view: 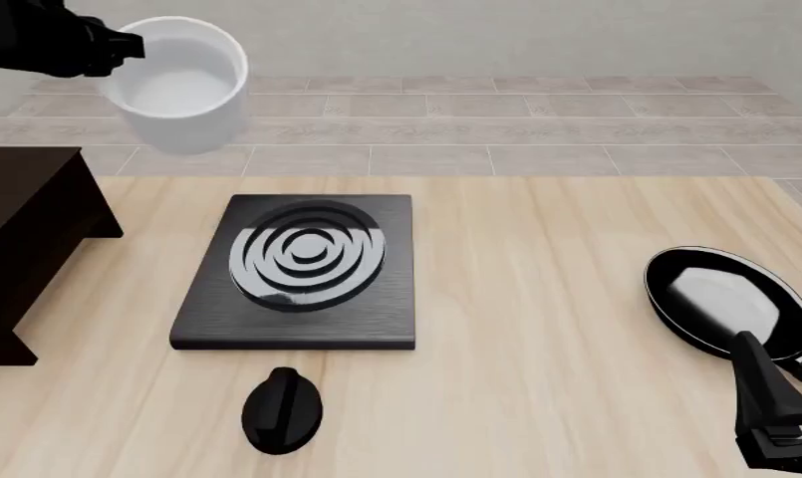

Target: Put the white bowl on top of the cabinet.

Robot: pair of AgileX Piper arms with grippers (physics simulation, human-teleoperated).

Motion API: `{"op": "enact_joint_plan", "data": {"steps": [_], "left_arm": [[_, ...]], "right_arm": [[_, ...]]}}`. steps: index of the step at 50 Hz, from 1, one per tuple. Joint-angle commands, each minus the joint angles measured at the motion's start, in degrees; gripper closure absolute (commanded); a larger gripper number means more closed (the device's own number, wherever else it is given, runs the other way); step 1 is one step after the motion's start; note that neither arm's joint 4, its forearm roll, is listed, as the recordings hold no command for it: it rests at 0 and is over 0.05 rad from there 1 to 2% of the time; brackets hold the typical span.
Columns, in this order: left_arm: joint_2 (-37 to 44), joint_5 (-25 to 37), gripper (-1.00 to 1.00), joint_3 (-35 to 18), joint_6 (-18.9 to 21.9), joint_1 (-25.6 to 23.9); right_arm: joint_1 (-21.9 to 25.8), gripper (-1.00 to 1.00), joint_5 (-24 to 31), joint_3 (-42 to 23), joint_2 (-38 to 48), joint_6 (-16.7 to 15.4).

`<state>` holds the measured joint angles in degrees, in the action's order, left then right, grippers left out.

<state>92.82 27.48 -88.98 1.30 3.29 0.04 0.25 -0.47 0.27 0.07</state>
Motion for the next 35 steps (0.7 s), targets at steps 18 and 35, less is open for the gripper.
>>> {"op": "enact_joint_plan", "data": {"steps": [18,35], "left_arm": [[-6.61,-2.96,1.00,6.23,-1.47,10.29],[-6.81,-4.91,1.00,8.07,-1.18,15.95]], "right_arm": [[0.00,-1.00,0.00,0.00,0.00,0.00],[0.01,-1.00,0.00,0.00,0.00,0.00]]}}
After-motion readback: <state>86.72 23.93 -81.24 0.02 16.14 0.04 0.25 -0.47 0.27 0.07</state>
